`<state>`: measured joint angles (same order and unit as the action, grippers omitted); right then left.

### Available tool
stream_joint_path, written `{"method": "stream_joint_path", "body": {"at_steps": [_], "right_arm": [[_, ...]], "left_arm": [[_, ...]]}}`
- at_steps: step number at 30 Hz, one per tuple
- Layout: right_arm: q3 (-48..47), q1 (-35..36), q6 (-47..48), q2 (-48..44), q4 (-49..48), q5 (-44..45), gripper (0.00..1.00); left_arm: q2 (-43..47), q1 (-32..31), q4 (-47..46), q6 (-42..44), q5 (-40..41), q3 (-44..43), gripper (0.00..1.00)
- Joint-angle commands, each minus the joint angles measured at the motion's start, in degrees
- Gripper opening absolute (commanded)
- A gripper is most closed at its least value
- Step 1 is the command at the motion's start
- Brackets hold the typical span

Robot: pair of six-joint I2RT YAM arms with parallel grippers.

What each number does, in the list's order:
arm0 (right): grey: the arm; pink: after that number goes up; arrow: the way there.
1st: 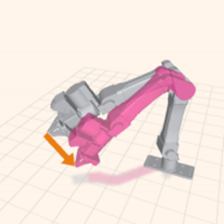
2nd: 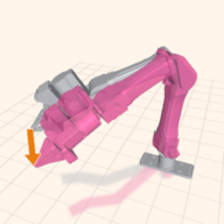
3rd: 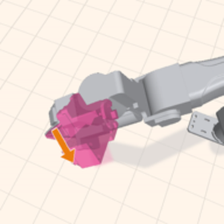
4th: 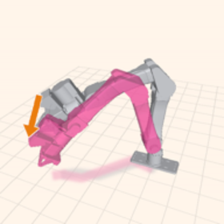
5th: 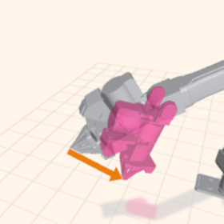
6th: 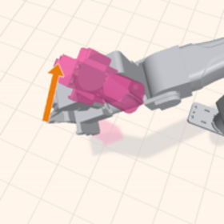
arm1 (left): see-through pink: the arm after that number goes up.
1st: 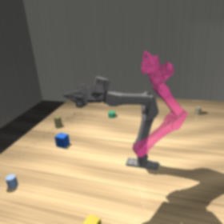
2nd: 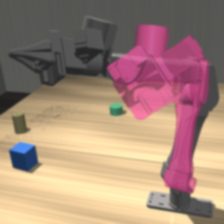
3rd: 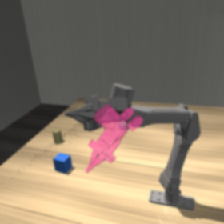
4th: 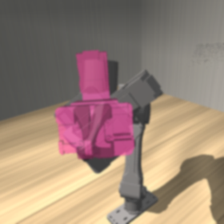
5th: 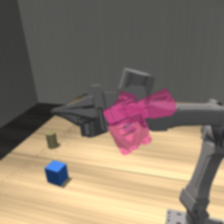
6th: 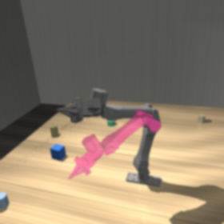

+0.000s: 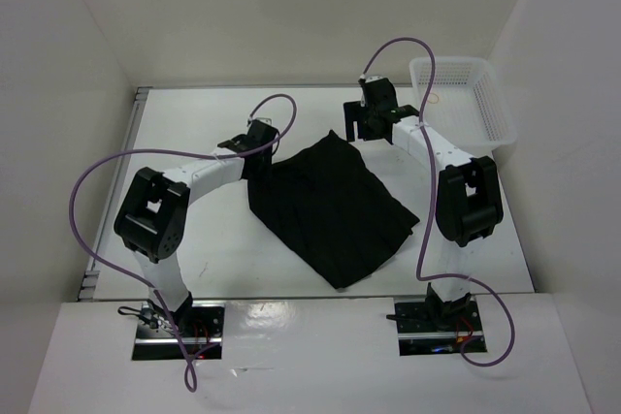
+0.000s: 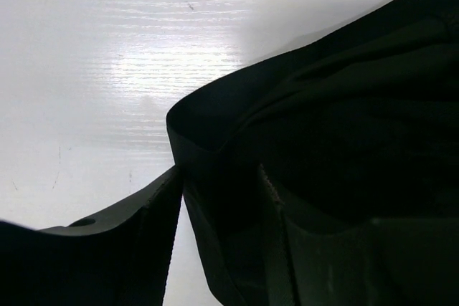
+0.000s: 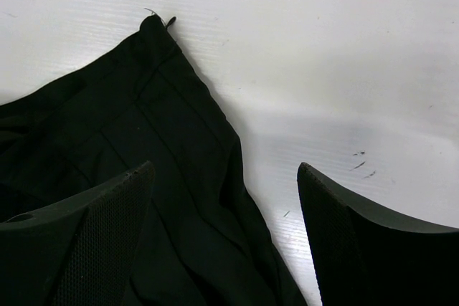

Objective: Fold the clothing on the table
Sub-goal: Flatten the skirt out

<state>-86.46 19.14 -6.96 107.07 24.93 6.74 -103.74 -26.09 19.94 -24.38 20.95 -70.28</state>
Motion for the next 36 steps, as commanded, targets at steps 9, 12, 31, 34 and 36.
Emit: {"method": "stream_joint_path", "body": {"at_steps": [9,12,31,34,36], "right_arm": [[-1.79,0.29,0.81,-0.63,-0.67,-0.77,0.85],[-1.79,0.29,0.81,-0.63,-0.67,-0.77,0.85],[-21.20,-2.96,14.42,19.13,0.82,-19.64,0.79],[-23.84,-2.96,16.01,22.21,0.82,-21.24,0.78],[-24.54,-2.96,17.06,22.84,1.35,-22.04,0.76]], "left_arm": [[1.26,-0.19,0.01,-0.14,0.76,-2.76,0.28],[2.40,-0.19,0.01,0.38,0.76,-2.76,0.21],[14.89,2.26,-5.70,11.54,-7.57,5.50,0.00],[15.41,3.41,-5.71,12.34,-8.81,5.51,0.00],[15.41,3.41,-5.18,12.95,-9.35,5.51,0.00]]}}
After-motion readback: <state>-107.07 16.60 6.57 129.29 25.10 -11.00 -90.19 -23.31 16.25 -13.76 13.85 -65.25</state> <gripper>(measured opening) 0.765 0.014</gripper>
